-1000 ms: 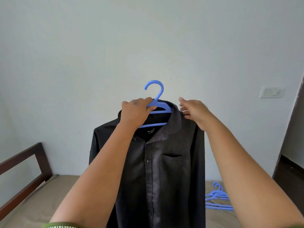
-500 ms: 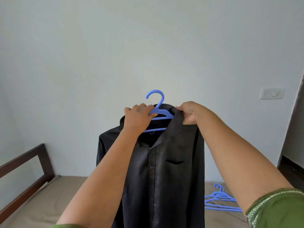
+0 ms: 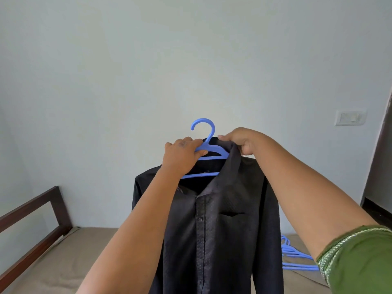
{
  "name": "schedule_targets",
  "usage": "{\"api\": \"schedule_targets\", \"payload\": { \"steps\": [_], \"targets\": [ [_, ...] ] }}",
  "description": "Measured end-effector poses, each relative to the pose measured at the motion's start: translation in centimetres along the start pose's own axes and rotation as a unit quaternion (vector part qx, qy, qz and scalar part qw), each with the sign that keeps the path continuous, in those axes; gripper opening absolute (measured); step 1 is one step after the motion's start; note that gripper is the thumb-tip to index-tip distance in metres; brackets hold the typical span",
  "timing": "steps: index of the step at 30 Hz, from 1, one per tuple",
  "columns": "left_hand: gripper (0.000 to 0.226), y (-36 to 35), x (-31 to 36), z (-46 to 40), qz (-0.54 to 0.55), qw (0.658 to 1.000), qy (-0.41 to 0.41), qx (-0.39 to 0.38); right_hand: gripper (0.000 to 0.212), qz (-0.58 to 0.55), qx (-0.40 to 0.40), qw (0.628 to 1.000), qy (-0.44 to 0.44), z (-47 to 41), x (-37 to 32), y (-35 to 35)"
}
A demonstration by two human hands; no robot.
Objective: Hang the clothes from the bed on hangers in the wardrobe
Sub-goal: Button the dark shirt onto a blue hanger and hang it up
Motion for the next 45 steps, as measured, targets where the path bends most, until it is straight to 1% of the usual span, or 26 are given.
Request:
{"api": "schedule_targets", "payload": {
  "steps": [1,2,5,6,7,9,10,11,14,16,19,21,23,24,29,32,33,34,37,38,39,41,42,43,44,45],
  "targets": [
    [0.032,0.0,-0.3,-0.1,0.008,1.000,0.005,-0.017,0.029,-0.028,-0.029,0.999,-0.018,0.2,0.5,-0.3],
    [0.033,-0.1,-0.4,-0.1,0.006,0.999,0.005,-0.031,0.031,0.003,-0.029,0.999,-0.021,0.1,0.8,-0.3],
    [0.033,-0.8,0.2,0.3,-0.029,0.999,-0.010,-0.034,0.029,0.229,0.079,0.969,0.050,0.2,-0.3,0.8],
    [0.032,-1.0,0.4,0.5,-0.028,0.999,-0.008,-0.028,0.025,0.226,0.095,0.965,0.091,0.3,-1.2,0.9],
    [0.031,-1.3,0.4,0.6,-0.022,0.999,-0.003,-0.022,0.028,0.146,0.058,0.979,0.127,0.6,-2.0,0.4],
    [0.031,-1.4,0.5,0.5,-0.010,1.000,0.004,-0.022,0.031,-0.059,-0.091,0.982,0.155,1.9,-3.1,-1.2],
    [0.032,-1.3,0.6,0.3,-0.007,1.000,0.004,-0.023,0.028,-0.095,-0.142,0.972,0.162,2.7,-3.4,-2.0],
    [0.034,-1.1,0.8,0.2,-0.004,1.000,0.002,-0.021,0.026,-0.072,-0.164,0.968,0.176,3.1,-3.6,-2.7],
    [0.043,-0.8,1.6,-0.2,0.016,0.999,-0.012,-0.028,0.029,0.040,-0.090,0.964,0.245,3.3,-3.7,-3.6],
    [0.040,-0.6,1.8,0.0,0.092,0.994,-0.007,-0.055,0.031,-0.013,-0.024,0.970,0.243,2.9,-3.8,-2.9],
    [0.042,-0.1,-0.5,0.5,0.278,0.951,0.082,-0.105,0.029,-0.180,0.097,0.966,0.160,1.4,-2.3,-0.5],
    [0.043,-0.4,-2.3,1.0,0.261,0.945,0.126,-0.151,0.027,-0.222,0.146,0.957,0.117,1.0,-1.3,0.5],
    [0.027,-0.9,-3.5,1.5,0.211,0.952,0.154,-0.161,0.027,-0.224,0.163,0.955,0.103,0.9,-1.1,0.9],
    [0.024,-1.0,-3.7,1.6,0.227,0.946,0.175,-0.152,0.027,-0.221,0.170,0.955,0.101,1.0,-1.2,0.9],
    [0.026,-0.1,-3.2,1.3,0.328,0.894,0.293,-0.089,0.029,-0.177,0.206,0.953,0.131,1.6,-1.7,-0.5],
    [0.027,-0.8,-3.5,2.2,0.454,0.785,0.409,-0.102,0.037,-0.160,0.228,0.948,0.156,2.2,-2.1,-0.9],
    [0.031,-1.2,-3.7,2.7,0.474,0.762,0.425,-0.116,0.036,-0.162,0.230,0.946,0.162,2.4,-2.3,-0.9],
    [0.037,-1.4,-4.0,3.1,0.466,0.763,0.428,-0.129,0.035,-0.166,0.228,0.945,0.164,2.4,-2.4,-0.8],
    [0.053,-0.8,-5.3,3.1,0.341,0.846,0.391,-0.123,0.033,-0.175,0.224,0.946,0.156,2.4,-2.3,-0.5],
    [0.049,-0.5,-5.3,2.8,0.343,0.856,0.371,-0.104,0.032,-0.178,0.228,0.945,0.151,2.3,-2.1,-0.4],
    [0.041,-0.5,-5.1,2.5,0.399,0.843,0.351,-0.081,0.030,-0.181,0.236,0.944,0.145,2.3,-1.8,-0.3],
    [0.031,-0.4,-4.2,2.4,0.524,0.779,0.340,-0.056,0.025,-0.192,0.260,0.937,0.136,2.2,-1.5,0.1],
    [0.041,-0.2,-4.1,2.5,0.526,0.783,0.327,-0.051,0.025,-0.198,0.273,0.932,0.136,2.2,-1.5,0.5],
    [0.051,0.1,-4.1,2.6,0.467,0.829,0.300,-0.060,0.026,-0.207,0.286,0.926,0.136,2.2,-1.5,0.8],
    [0.053,0.3,-4.2,2.8,0.374,0.885,0.267,-0.071,0.027,-0.218,0.299,0.919,0.135,2.2,-1.5,1.3],
    [0.049,0.5,-4.3,3.0,0.300,0.921,0.237,-0.077,0.026,-0.229,0.308,0.914,0.134,2.2,-1.5,1.7]
  ]
}}
Point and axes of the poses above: each hand's wrist, its own z-axis away from the middle knuckle, its own y-axis out of the back of the hand, x = y × z, the point moved 7 cm from there along -z, towards the middle knuckle, and after that the axes turned 5 degrees about x, right-handed, at the moved point
